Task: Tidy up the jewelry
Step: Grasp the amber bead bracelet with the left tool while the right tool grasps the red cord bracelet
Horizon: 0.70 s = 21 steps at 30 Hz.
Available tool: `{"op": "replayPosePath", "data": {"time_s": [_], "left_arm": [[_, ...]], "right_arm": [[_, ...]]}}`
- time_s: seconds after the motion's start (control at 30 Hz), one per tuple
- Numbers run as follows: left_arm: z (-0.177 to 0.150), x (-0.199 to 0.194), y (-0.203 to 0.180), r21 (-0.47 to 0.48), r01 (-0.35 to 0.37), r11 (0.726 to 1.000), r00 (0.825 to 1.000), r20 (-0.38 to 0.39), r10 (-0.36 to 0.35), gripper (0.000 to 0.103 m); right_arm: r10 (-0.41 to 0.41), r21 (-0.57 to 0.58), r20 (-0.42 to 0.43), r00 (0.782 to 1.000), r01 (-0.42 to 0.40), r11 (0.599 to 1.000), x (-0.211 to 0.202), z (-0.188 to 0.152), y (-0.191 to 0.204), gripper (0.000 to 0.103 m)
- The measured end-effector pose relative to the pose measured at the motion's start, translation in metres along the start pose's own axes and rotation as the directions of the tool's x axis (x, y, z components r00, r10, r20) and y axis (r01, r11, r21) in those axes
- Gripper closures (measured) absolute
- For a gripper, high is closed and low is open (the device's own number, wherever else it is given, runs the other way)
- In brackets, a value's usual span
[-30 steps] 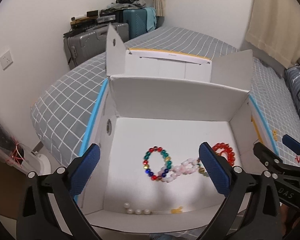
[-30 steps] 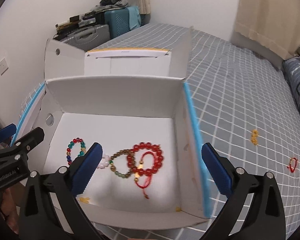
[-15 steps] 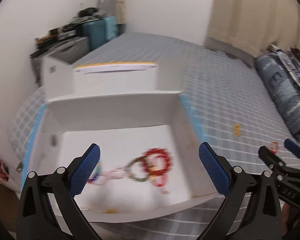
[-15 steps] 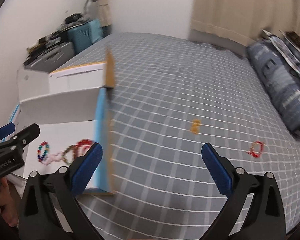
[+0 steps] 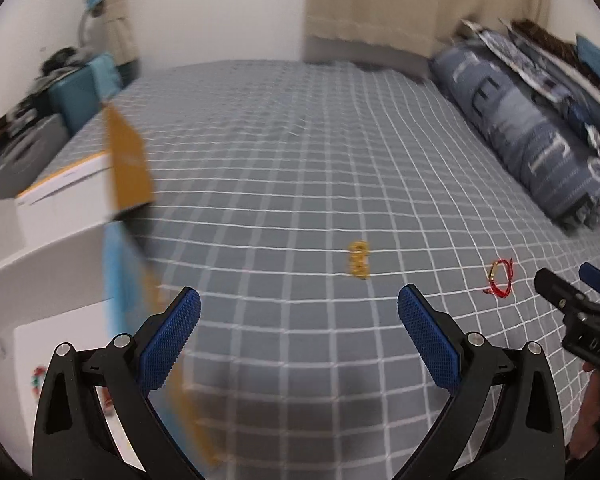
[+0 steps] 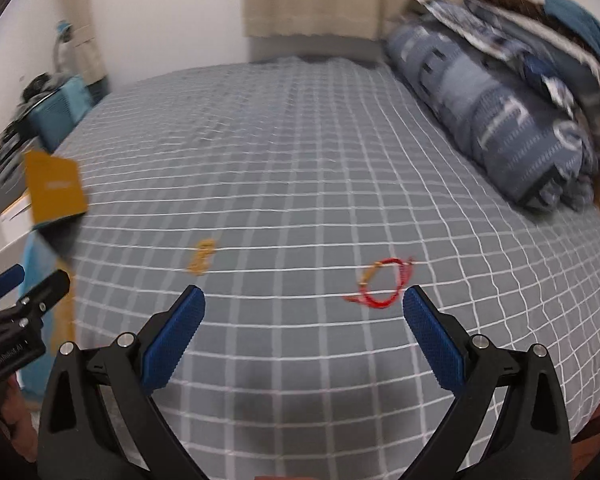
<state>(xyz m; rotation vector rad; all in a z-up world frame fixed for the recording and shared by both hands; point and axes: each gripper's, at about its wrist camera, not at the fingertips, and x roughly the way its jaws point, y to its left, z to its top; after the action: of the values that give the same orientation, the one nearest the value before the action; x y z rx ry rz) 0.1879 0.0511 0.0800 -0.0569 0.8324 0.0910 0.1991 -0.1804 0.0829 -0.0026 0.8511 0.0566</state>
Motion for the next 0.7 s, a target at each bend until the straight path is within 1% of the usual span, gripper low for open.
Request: {"op": "replayPosePath", "data": {"time_s": [0.1, 0.17, 0.3, 0.37, 0.43, 0.5, 0.57, 0.7], "left_arm": [[0.010, 0.039, -0.022, 0.008, 0.025, 1.000, 0.999, -0.027, -0.025, 0.006], [0.015, 0.068, -0.033, 0.005, 0.026, 1.000, 0.998, -0.066, -0.026, 0.006], [0.018, 0.104, -0.049, 0.025, 0.013, 1.000, 0.996, -0.091, -0.011, 0.006], [0.019, 0.126, -0.057, 0.025, 0.024, 0.999, 0.993, -0.120, -0.021, 0.006], [0.019, 0.142, -0.063, 0.024, 0.020, 1.000, 0.989, -0.144, -0.017, 0.006], [0.020, 0.152, -0.066, 0.032, 0.017, 0.999, 0.988, -0.154, -0.012, 0.006], [0.020, 0.160, -0.070, 0.040, 0.016, 0.999, 0.988, -0.155, -0.009, 0.006], [0.018, 0.173, -0.068, 0.032, 0.011, 0.999, 0.985, -0.171, -0.005, 0.006]], "right_arm": [[-0.008, 0.015, -0.046, 0.999, 0.008, 1.000, 0.034, 0.003, -0.027, 0.008], [-0.018, 0.025, -0.074, 0.997, 0.019, 0.999, 0.058, 0.004, -0.043, 0.008], [-0.031, 0.041, -0.115, 0.993, 0.036, 0.999, 0.094, 0.006, -0.063, 0.008], [-0.038, 0.045, -0.144, 0.989, 0.045, 0.998, 0.114, 0.003, -0.072, 0.008], [-0.040, 0.054, -0.163, 0.986, 0.049, 0.997, 0.128, 0.001, -0.081, 0.008], [-0.045, 0.072, -0.165, 0.985, 0.057, 0.996, 0.138, 0.002, -0.088, 0.008], [-0.032, 0.092, -0.172, 0.985, 0.048, 0.995, 0.146, 0.002, -0.093, 0.008], [-0.029, 0.095, -0.185, 0.982, 0.047, 0.994, 0.157, 0.002, -0.091, 0.008]]}}
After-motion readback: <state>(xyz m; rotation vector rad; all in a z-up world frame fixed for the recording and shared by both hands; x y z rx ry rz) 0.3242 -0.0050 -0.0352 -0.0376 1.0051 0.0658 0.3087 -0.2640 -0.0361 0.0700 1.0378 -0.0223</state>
